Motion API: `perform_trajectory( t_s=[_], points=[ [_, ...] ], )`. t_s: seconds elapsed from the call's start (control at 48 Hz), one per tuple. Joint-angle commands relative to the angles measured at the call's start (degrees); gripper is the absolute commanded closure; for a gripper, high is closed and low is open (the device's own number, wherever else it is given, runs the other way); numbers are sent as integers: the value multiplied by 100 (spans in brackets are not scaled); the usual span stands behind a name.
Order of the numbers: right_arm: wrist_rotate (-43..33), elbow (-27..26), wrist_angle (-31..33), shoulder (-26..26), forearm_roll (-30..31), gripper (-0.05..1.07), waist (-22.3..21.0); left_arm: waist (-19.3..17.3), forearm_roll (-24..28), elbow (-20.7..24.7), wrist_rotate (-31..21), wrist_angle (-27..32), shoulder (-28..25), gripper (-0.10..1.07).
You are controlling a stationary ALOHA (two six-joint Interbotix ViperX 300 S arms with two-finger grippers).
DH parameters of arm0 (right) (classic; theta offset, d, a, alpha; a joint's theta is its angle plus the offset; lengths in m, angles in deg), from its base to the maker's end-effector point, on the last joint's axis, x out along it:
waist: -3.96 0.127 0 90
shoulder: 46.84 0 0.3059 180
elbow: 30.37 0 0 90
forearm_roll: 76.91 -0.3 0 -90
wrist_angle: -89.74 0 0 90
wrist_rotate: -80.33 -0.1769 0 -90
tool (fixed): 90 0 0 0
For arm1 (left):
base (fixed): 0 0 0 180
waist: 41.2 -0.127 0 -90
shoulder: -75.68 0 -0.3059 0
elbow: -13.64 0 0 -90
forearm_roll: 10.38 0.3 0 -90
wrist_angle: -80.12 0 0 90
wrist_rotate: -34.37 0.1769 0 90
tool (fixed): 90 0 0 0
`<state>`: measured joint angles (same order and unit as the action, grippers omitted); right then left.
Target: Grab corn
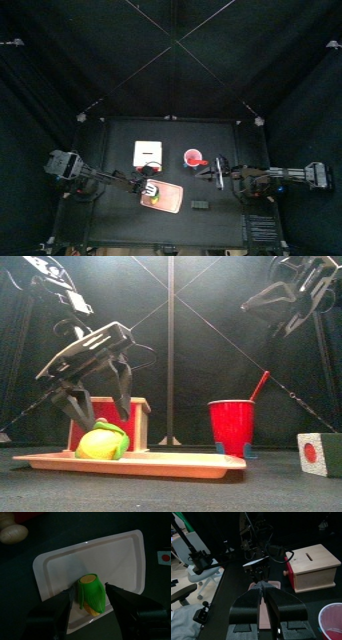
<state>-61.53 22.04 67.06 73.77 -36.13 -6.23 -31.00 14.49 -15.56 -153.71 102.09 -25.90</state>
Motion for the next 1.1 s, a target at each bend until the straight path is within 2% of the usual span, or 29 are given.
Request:
perform_trajectory(
  t_s=[0.0, 0.375, 1.083],
  points=[
    [0, -62, -44, 9, -9, 52, -9, 0, -9, 149, 0, -26, -9, 10],
    [0, -53, -35, 9, -9, 52, -9, 18, -18, 167, 0, -114, -141, 9],
    [9, -62, -44, 9, -9, 52, -9, -18, -483, 237, 9, -167, -519, 11]
  ],
)
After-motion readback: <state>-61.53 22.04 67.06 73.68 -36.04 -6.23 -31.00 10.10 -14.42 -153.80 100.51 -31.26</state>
